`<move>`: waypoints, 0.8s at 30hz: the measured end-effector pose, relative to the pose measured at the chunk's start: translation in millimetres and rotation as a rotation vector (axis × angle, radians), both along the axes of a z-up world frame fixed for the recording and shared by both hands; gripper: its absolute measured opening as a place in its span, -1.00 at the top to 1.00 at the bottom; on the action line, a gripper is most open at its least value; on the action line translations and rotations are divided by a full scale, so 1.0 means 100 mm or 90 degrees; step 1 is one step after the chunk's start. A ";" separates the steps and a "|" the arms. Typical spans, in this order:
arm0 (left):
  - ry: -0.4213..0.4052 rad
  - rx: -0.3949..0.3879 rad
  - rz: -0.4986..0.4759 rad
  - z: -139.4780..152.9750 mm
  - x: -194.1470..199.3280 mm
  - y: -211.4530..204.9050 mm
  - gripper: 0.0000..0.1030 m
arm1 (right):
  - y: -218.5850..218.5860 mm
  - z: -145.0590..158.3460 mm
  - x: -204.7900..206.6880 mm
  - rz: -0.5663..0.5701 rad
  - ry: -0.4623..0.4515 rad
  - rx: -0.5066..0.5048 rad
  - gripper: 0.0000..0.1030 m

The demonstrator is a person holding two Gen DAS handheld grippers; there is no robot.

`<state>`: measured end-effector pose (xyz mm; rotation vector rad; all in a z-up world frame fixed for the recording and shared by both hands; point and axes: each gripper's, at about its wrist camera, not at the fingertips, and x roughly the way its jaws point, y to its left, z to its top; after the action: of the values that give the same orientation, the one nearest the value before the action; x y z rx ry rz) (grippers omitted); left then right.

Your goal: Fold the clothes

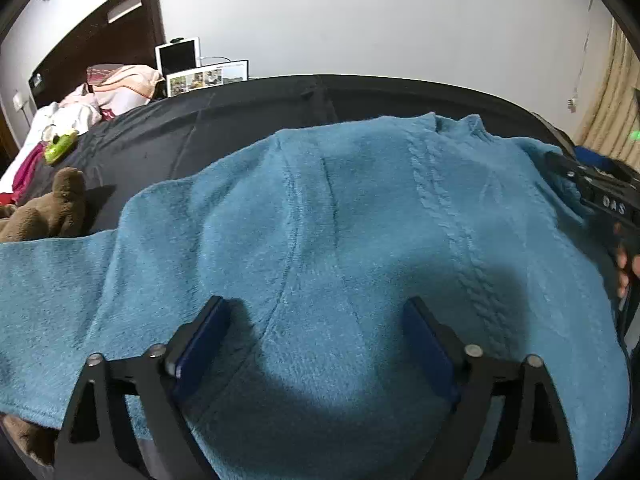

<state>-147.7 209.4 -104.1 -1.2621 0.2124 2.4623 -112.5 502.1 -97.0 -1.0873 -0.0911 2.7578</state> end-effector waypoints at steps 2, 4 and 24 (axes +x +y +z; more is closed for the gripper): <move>-0.004 -0.001 -0.006 -0.01 -0.01 0.02 -0.96 | 0.05 0.02 -0.17 0.005 -0.032 -0.066 -0.72; -0.007 -0.004 -0.009 -0.02 -0.01 0.03 -0.98 | 0.06 0.08 -0.31 0.013 -0.030 -0.141 -0.72; -0.009 -0.003 -0.001 -0.03 -0.05 0.03 -0.98 | -0.52 -0.42 -1.34 0.200 -0.135 -0.484 -0.72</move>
<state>-152.5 212.1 -106.6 -1.2804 0.2145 2.4522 -246.4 450.4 -138.9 -1.6479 0.8997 3.0045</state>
